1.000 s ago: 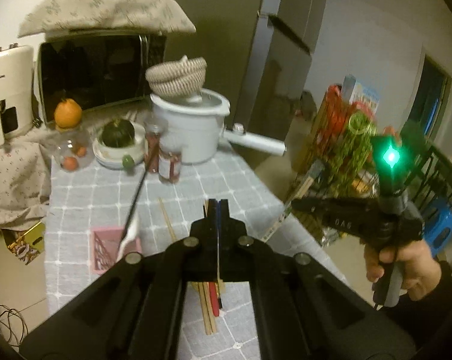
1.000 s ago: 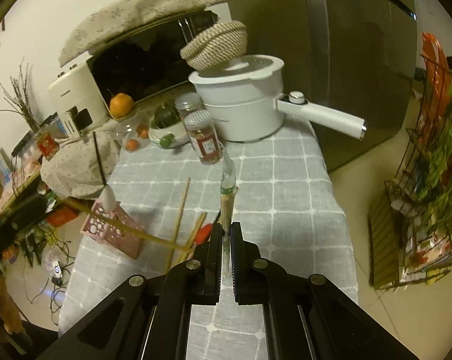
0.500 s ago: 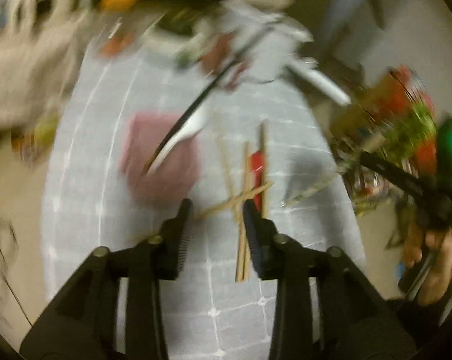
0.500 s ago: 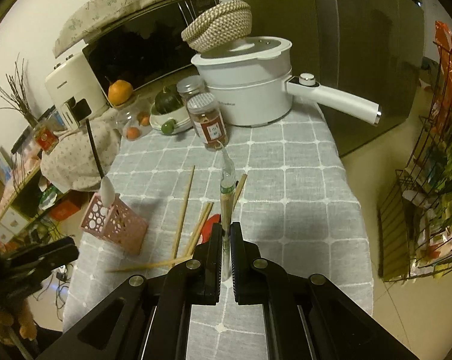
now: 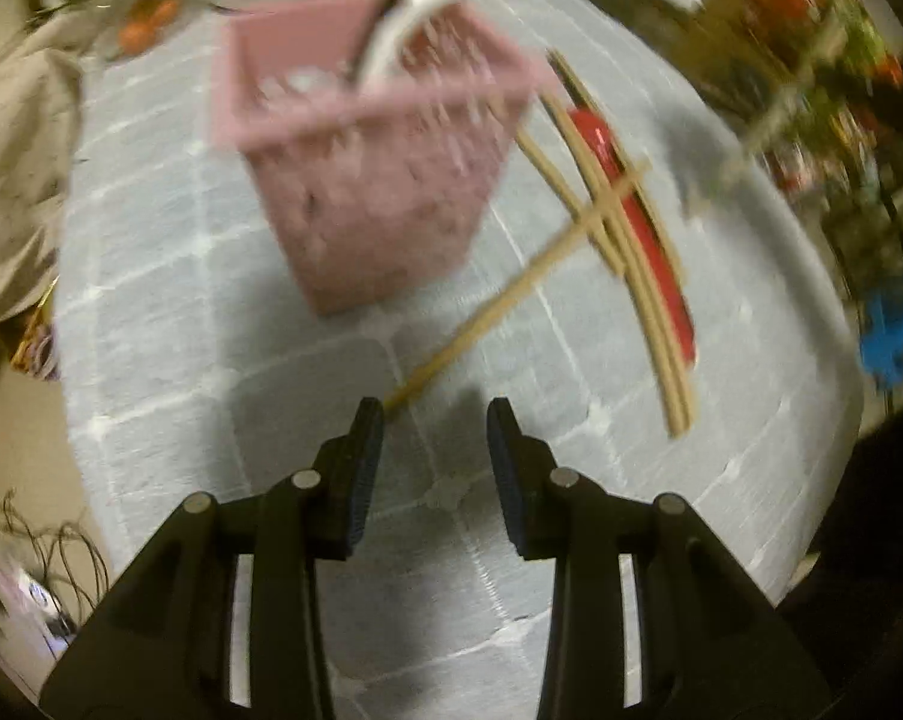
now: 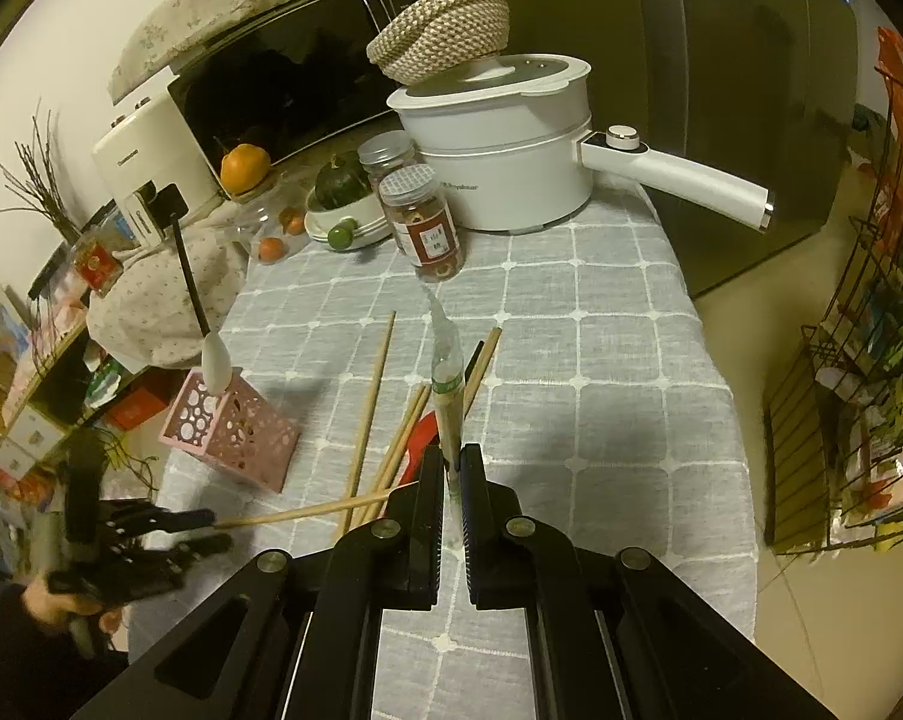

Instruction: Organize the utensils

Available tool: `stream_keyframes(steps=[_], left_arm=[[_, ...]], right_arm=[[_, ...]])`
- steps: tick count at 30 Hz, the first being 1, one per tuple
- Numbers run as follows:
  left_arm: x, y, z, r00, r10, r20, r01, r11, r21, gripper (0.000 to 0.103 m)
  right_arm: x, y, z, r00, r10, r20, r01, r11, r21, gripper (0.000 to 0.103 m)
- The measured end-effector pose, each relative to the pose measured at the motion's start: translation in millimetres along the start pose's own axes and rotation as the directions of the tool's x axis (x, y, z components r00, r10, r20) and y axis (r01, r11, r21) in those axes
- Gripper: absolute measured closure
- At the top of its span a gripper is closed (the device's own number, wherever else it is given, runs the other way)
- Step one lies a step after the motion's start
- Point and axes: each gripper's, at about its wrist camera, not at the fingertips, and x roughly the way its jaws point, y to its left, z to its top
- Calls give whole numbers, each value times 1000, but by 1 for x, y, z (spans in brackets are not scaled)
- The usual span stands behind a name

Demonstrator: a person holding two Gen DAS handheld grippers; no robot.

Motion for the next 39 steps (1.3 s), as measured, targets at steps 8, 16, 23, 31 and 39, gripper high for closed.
stream_keyframes(steps=[8,16,23,31,39], left_arm=[[-15,10,-14,997,16,78,-18,1000,25,66],[-1,28,-12,996,52,77,-57,996,65,66],[-5,15,-18,994,79,72,-86,991,107,94],[-41,-32,-37,980,98,174,-136,966,220,99],[-103,-60,-29,908,2,419,-104,969,223,99]], right_arm=[[2,-2,-4,1000,8,-15,-8,1000,15,97],[6,4,-4,1000,6,-19,-6,1000,8,97],[7,6,-3,1000,0,-16,1,1000,13,97],[0,5,-8,1000,0,-7,0,1000,13,97],[-8,5,-9,1000,6,14,-7,1000,25,97]])
